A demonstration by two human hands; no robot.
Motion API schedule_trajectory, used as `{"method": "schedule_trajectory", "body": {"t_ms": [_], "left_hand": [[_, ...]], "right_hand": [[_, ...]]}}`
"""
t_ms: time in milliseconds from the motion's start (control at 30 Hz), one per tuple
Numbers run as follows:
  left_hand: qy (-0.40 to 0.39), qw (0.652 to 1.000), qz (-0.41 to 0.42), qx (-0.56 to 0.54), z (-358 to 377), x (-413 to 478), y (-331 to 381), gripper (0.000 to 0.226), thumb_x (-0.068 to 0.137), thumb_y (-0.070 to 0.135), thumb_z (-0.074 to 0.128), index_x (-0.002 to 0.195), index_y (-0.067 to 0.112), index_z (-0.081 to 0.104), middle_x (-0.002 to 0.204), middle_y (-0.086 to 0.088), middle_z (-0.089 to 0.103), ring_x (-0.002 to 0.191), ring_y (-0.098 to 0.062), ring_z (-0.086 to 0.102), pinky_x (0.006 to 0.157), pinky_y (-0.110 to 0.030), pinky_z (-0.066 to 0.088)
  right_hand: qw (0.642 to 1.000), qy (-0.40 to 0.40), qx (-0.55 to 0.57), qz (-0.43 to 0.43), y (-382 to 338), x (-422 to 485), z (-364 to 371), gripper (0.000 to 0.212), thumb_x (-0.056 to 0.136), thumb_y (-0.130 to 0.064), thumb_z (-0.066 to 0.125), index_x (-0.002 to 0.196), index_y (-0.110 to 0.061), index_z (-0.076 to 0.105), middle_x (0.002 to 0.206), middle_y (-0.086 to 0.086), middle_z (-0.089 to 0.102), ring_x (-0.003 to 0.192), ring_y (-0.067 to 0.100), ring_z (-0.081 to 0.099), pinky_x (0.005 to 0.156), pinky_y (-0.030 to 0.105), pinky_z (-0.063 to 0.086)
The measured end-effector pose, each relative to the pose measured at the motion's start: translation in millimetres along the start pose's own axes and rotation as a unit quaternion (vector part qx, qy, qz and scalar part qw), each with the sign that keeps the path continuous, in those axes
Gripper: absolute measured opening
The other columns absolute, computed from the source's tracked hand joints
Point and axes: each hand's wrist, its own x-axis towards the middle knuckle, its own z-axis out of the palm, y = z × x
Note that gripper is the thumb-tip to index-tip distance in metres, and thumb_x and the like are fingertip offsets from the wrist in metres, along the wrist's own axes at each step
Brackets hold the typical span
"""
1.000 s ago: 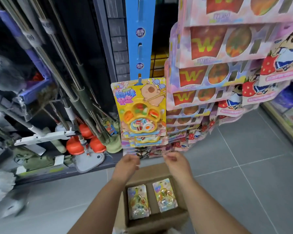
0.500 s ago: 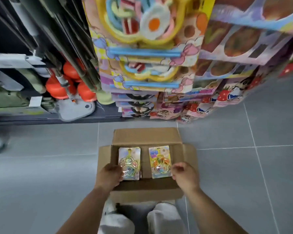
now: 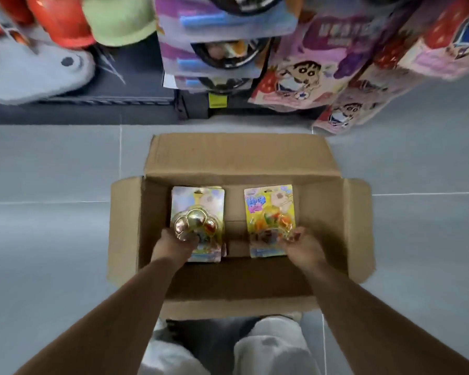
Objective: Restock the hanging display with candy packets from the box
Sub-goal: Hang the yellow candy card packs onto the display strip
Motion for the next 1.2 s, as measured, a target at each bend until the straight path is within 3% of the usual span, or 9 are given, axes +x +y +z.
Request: {"method": "schedule_trajectory", "body": {"t_ms": [200, 367, 533, 633, 767, 833, 933, 1067, 1200], "left_hand": [[0.019, 0.998, -0.036, -0.04, 39, 61, -9, 0.087, 0.079, 0.033, 0.075, 0.143, 0.003, 0.025, 0.141, -0.019, 0.044, 0.128, -0.036, 0.045, 0.094, -0.035, 0.038], [0.047, 0.998, -0.011, -0.047, 62, 93, -15, 0.106, 0.07, 0.041, 0.081, 0.146, 0.006, 0.017, 0.144, -0.019, 0.039, 0.13, -0.037, 0.043, 0.101, -0.04, 0.039], [0.108, 0.994, -0.011, -0.021, 79, 102, -13, 0.119, 0.063, 0.045, 0.084, 0.149, 0.007, 0.01, 0.144, -0.022, 0.025, 0.134, -0.039, 0.03, 0.107, -0.044, 0.032], [0.123, 0.992, -0.024, 0.005, 81, 104, -10, 0.119, 0.057, 0.048, 0.087, 0.143, 0.006, 0.016, 0.14, -0.02, 0.022, 0.13, -0.039, 0.034, 0.103, -0.044, 0.036], [0.139, 0.99, 0.016, 0.006, 80, 98, -9, 0.097, 0.058, 0.042, 0.087, 0.125, 0.004, 0.028, 0.135, -0.019, 0.028, 0.113, -0.043, 0.05, 0.085, -0.042, 0.046], [0.138, 0.99, 0.034, 0.011, 77, 91, -8, 0.088, 0.064, 0.042, 0.084, 0.123, 0.005, 0.03, 0.132, -0.018, 0.036, 0.108, -0.042, 0.055, 0.077, -0.039, 0.046], [0.121, 0.991, 0.048, 0.029, 68, 75, -5, 0.068, 0.078, 0.038, 0.073, 0.123, 0.008, 0.031, 0.123, -0.015, 0.054, 0.107, -0.038, 0.059, 0.076, -0.037, 0.045], [0.101, 0.993, 0.052, 0.038, 51, 39, 1, 0.047, 0.087, 0.03, 0.059, 0.124, 0.012, 0.037, 0.118, -0.017, 0.061, 0.105, -0.039, 0.06, 0.083, -0.038, 0.048], [0.08, 0.995, 0.057, 0.022, 28, -6, 9, 0.038, 0.088, 0.025, 0.053, 0.122, 0.014, 0.04, 0.115, -0.019, 0.062, 0.103, -0.04, 0.061, 0.084, -0.042, 0.051]], "right_hand": [[0.998, -0.002, -0.059, 0.009, 16, 74, 34, 0.083, 0.085, -0.037, 0.064, 0.147, -0.005, 0.018, 0.148, 0.015, 0.028, 0.14, 0.031, 0.022, 0.112, 0.037, 0.026], [0.999, 0.025, -0.009, 0.039, 22, 112, 57, 0.109, 0.076, -0.033, 0.075, 0.15, -0.01, -0.002, 0.152, 0.016, 0.022, 0.14, 0.034, 0.024, 0.114, 0.041, 0.028], [0.998, 0.041, -0.035, 0.041, 25, 132, 76, 0.115, 0.076, -0.035, 0.075, 0.149, -0.012, -0.011, 0.157, 0.014, 0.008, 0.144, 0.034, 0.012, 0.116, 0.044, 0.021], [0.996, 0.05, -0.057, 0.04, 27, 136, 83, 0.116, 0.076, -0.038, 0.074, 0.149, -0.015, -0.013, 0.156, 0.016, 0.005, 0.144, 0.036, 0.01, 0.116, 0.046, 0.02], [0.995, 0.078, -0.03, 0.06, 22, 131, 80, 0.12, 0.07, -0.032, 0.082, 0.149, -0.016, -0.007, 0.143, 0.018, 0.017, 0.131, 0.037, 0.033, 0.107, 0.043, 0.035], [0.994, 0.088, -0.04, 0.057, 19, 123, 76, 0.111, 0.068, -0.03, 0.084, 0.147, -0.011, 0.008, 0.137, 0.017, 0.022, 0.122, 0.038, 0.043, 0.101, 0.041, 0.041], [0.992, 0.105, -0.072, 0.025, 13, 104, 68, 0.081, 0.072, -0.032, 0.08, 0.13, -0.002, 0.033, 0.132, 0.018, 0.034, 0.115, 0.038, 0.05, 0.093, 0.039, 0.045], [0.994, 0.103, -0.046, -0.008, -1, 68, 54, 0.048, 0.082, -0.031, 0.069, 0.115, -0.006, 0.047, 0.12, 0.018, 0.059, 0.112, 0.037, 0.056, 0.085, 0.039, 0.047], [0.993, 0.114, -0.021, -0.019, -16, 20, 35, 0.032, 0.085, -0.028, 0.063, 0.108, -0.009, 0.051, 0.112, 0.017, 0.064, 0.105, 0.038, 0.059, 0.081, 0.038, 0.047]]}}
